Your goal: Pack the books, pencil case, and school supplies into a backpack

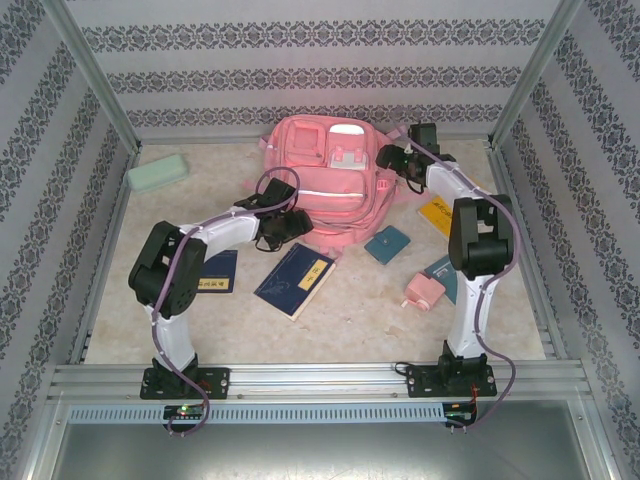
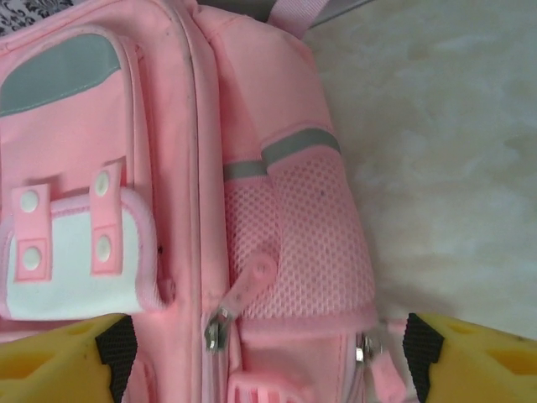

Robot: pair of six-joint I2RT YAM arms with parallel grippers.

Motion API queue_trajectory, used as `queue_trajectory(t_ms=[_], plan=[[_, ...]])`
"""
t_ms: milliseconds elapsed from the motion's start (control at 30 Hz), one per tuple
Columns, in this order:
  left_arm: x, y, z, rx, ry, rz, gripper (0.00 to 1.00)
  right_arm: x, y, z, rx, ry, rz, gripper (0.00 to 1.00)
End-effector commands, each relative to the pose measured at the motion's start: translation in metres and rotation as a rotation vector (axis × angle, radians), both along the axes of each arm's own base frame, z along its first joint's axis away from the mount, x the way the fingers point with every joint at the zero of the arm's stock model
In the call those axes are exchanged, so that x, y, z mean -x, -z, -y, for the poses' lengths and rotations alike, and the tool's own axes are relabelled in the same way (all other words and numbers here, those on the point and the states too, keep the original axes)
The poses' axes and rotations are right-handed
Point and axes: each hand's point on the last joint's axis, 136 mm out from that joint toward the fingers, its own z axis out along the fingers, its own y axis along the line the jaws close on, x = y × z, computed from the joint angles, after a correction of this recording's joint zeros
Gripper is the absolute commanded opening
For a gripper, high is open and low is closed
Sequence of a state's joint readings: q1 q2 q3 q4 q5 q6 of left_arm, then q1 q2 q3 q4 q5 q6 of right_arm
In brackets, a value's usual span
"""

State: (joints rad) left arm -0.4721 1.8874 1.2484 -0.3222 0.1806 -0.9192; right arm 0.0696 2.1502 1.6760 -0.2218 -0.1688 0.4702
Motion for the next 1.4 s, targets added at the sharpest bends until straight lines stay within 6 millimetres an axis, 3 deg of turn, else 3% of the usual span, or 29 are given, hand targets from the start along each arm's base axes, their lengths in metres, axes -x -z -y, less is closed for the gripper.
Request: queue_trajectory(t_ms=[0,133,233,400,500,567,633,800,967,1167,1367], plan=[[-0.013,-0.002,0.011,0.031,-0.028,0.010,0.75,-0.003,0.022,0.002,-0.065,-0.011,-0.091,0.76],[-0.020,-0.002,0.018,0.053,-0.033,0.021,0.78,-0.007,0.035,0.007,-0.066,-0.002,-0.118,0.67],[-0.023,0.000,0.017,0.049,-0.043,0.023,0.72,-0.006,0.048,0.004,-0.097,-0.011,-0.156,0.63],[-0.025,0.002,0.012,0.018,-0.051,0.027,0.39,-0.001,0.055,-0.015,-0.137,-0.067,-0.170,0.42],[-0.023,0.002,0.002,-0.039,-0.064,0.024,0.17,0.005,0.054,-0.029,-0.165,-0.108,-0.177,0.15],[-0.022,0.001,-0.008,-0.079,-0.073,0.021,0.09,0.012,0.049,-0.037,-0.206,-0.123,-0.185,0.00],[-0.021,-0.001,-0.021,-0.131,-0.089,0.016,0.01,0.020,0.040,-0.044,-0.229,-0.124,-0.172,0.00],[-0.022,-0.009,-0.056,-0.222,-0.116,0.008,0.00,0.050,0.015,-0.069,-0.203,-0.184,-0.134,0.00],[-0.030,-0.023,-0.083,-0.275,-0.131,0.033,0.00,0.078,-0.003,-0.077,-0.225,-0.177,-0.103,0.00],[-0.045,-0.028,-0.110,-0.340,-0.126,0.039,0.00,0.124,0.007,-0.096,-0.207,-0.209,-0.143,0.00],[-0.078,-0.029,-0.121,-0.370,-0.090,0.063,0.00,0.168,0.017,-0.109,-0.194,-0.209,-0.168,0.00]])
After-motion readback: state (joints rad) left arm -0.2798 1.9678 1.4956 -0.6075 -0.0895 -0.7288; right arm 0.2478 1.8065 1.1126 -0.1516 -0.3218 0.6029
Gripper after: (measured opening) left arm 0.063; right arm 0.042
